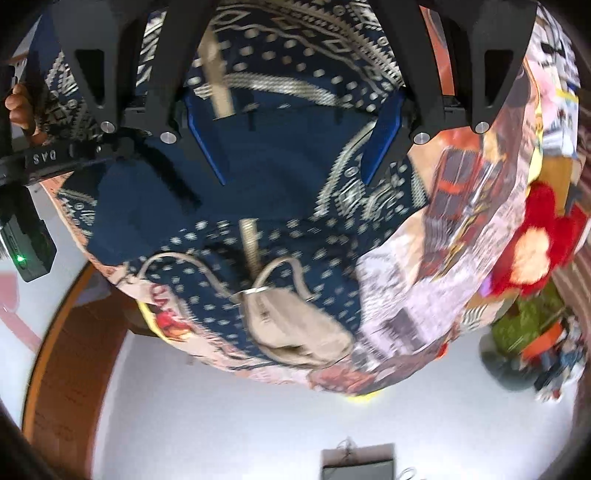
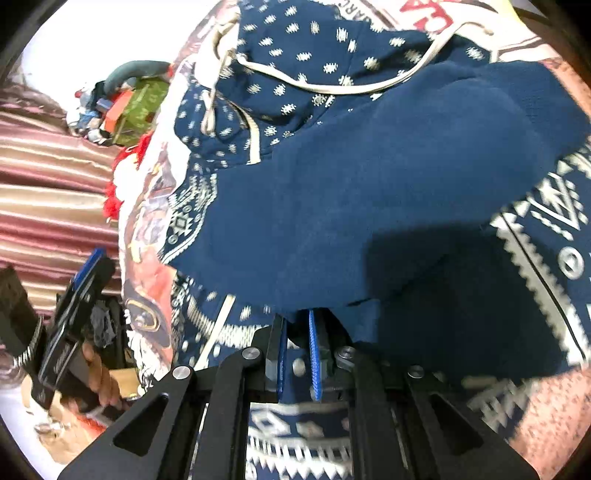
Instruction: Fold large clothes
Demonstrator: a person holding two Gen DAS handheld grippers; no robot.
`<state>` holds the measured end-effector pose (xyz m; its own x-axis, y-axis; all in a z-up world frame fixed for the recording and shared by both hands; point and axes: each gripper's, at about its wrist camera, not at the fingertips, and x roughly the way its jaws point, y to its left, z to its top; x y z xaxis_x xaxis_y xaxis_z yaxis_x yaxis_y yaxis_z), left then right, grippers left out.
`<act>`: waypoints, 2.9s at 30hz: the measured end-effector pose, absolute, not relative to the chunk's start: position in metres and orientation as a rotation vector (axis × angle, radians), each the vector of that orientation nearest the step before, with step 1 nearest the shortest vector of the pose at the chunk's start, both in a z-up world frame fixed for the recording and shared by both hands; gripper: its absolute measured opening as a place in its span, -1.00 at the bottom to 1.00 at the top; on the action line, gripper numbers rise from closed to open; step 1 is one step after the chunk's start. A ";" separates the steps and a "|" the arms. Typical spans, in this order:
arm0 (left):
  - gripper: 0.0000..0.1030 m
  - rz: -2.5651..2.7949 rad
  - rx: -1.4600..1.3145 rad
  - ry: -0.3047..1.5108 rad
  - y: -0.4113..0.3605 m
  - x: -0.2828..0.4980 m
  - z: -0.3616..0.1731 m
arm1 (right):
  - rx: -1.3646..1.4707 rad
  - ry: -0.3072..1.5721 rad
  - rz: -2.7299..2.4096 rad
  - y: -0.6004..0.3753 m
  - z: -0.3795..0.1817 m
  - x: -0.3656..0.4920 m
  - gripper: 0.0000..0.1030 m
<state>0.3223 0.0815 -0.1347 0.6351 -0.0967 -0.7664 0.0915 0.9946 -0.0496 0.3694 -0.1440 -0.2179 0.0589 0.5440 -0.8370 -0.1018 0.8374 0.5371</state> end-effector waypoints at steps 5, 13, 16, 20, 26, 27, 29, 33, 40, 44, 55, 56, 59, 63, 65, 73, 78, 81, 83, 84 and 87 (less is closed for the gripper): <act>0.42 -0.235 0.026 0.887 0.033 0.334 -0.125 | 0.308 1.372 0.521 -0.165 -0.198 0.352 -0.86; 0.42 -0.360 0.172 1.098 -0.058 0.385 -0.183 | 0.294 1.324 0.516 -0.195 -0.207 0.339 -0.86; 0.41 -0.291 0.215 1.174 -0.064 0.398 -0.217 | 0.338 1.325 0.534 -0.203 -0.209 0.339 -0.86; 0.41 -0.254 0.192 1.173 -0.049 0.401 -0.224 | 0.301 1.294 0.536 -0.216 -0.199 0.333 -0.86; 0.40 -0.187 0.119 1.130 -0.026 0.399 -0.191 | 0.226 1.176 0.426 -0.257 -0.176 0.315 -0.86; 0.40 -0.197 0.104 1.115 -0.027 0.398 -0.182 | 0.229 1.151 0.400 -0.266 -0.171 0.313 -0.86; 0.41 -0.242 0.077 1.083 -0.035 0.394 -0.164 | 0.235 1.089 0.350 -0.284 -0.159 0.307 -0.86; 0.41 -0.372 0.102 1.035 -0.080 0.388 -0.137 | 0.249 1.013 0.285 -0.308 -0.143 0.303 -0.86; 0.41 -0.471 0.283 1.067 -0.164 0.391 -0.166 | 0.296 1.031 0.246 -0.330 -0.142 0.311 -0.86; -0.15 -0.401 0.386 1.064 -0.180 0.401 -0.195 | 0.297 1.070 0.242 -0.326 -0.152 0.315 -0.86; -0.88 -0.294 0.241 0.818 -0.083 0.389 -0.116 | 0.205 1.117 0.285 -0.292 -0.163 0.346 -0.86; -0.88 -0.272 0.232 0.796 -0.069 0.386 -0.109 | 0.202 1.123 0.290 -0.288 -0.164 0.349 -0.86; -0.88 -0.196 0.188 0.766 -0.020 0.383 -0.096 | 0.157 1.154 0.324 -0.266 -0.173 0.359 -0.86; -0.88 -0.135 0.118 0.802 0.038 0.379 -0.111 | 0.057 1.223 0.363 -0.234 -0.192 0.368 -0.86; -0.88 -0.119 0.076 0.848 0.060 0.377 -0.130 | 0.029 1.232 0.370 -0.220 -0.200 0.370 -0.86; -0.06 -0.041 -0.011 1.131 0.129 0.362 -0.247 | 0.085 1.261 0.379 -0.206 -0.211 0.378 -0.86; 0.25 -0.037 -0.200 1.093 0.170 0.348 -0.247 | 0.093 1.249 0.393 -0.206 -0.214 0.376 -0.86; 0.31 -0.004 -0.291 1.075 0.194 0.345 -0.242 | 0.101 1.254 0.395 -0.206 -0.215 0.377 -0.86; 0.31 0.100 -0.253 1.061 0.205 0.342 -0.239 | 0.096 1.252 0.393 -0.205 -0.215 0.376 -0.86; 0.31 0.175 -0.209 1.061 0.212 0.340 -0.239 | 0.094 1.250 0.391 -0.206 -0.215 0.376 -0.86; 0.30 0.240 -0.230 1.102 0.238 0.331 -0.248 | 0.099 1.247 0.385 -0.208 -0.215 0.375 -0.86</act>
<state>0.3314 0.2381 -0.2484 0.4317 0.0767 -0.8988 -0.3038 0.9505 -0.0647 0.3753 -0.2076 -0.2149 0.2630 0.3377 -0.9037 -0.2308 0.9316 0.2810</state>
